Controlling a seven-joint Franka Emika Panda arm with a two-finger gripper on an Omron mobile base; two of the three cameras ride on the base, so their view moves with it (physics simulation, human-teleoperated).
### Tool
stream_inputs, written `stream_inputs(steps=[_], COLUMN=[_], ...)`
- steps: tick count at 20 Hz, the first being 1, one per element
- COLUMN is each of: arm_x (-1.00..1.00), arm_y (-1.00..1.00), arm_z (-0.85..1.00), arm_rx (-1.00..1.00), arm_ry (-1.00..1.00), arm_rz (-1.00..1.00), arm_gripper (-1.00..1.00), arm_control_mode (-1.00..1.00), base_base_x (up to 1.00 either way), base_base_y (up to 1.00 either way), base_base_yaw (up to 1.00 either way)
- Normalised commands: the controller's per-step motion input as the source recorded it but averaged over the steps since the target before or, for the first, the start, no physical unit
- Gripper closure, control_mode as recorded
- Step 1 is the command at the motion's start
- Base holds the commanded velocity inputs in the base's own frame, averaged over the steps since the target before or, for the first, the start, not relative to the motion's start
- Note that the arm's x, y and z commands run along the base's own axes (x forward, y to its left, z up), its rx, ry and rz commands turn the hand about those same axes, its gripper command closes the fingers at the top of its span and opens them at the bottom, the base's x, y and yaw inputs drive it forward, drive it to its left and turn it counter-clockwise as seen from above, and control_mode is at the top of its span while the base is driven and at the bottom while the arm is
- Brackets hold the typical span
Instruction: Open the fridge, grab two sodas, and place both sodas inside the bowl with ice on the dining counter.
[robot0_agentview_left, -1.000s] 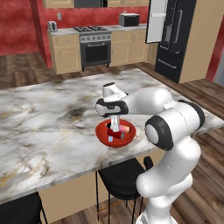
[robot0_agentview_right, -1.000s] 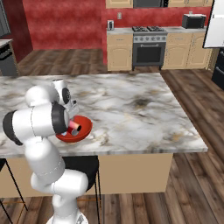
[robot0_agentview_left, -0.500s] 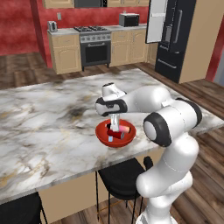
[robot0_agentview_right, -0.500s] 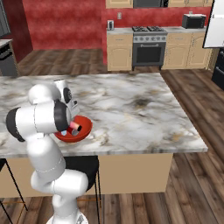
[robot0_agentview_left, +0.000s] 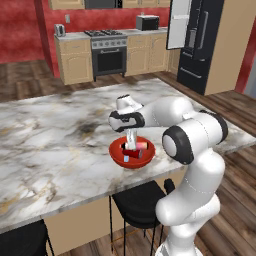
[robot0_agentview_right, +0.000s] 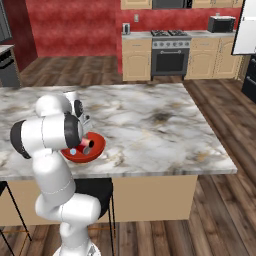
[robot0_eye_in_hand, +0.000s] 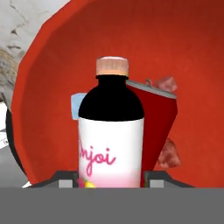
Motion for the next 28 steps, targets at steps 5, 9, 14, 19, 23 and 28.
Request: stream_inputs(steps=[5,9,14,19,23,28], arm_x=[-0.01,-0.09,-0.14,-0.25,-0.34,-0.53], arm_y=[0.00,0.00,-0.01,-0.06,-0.05,-0.06], arm_z=[-0.01,0.07,0.30,0.48,0.63,0.59], arm_rx=[0.00,0.00,0.00,0.00,0.00,0.00], arm_ry=[0.00,0.00,-0.01,-0.08,-0.14,-0.14], arm_rz=[0.00,0.00,0.00,0.00,0.00,0.00], arm_gripper=[-1.00,-1.00,-1.00,-1.00,-1.00,-1.00], arm_control_mode=[-1.00,-1.00,-1.00,-1.00,-1.00,-1.00], base_base_x=[0.00,0.00,0.00,0.00,0.00,0.00], base_base_y=[0.00,0.00,0.00,0.00,0.00,0.00], base_base_yaw=[0.00,0.00,0.00,0.00,0.00,0.00])
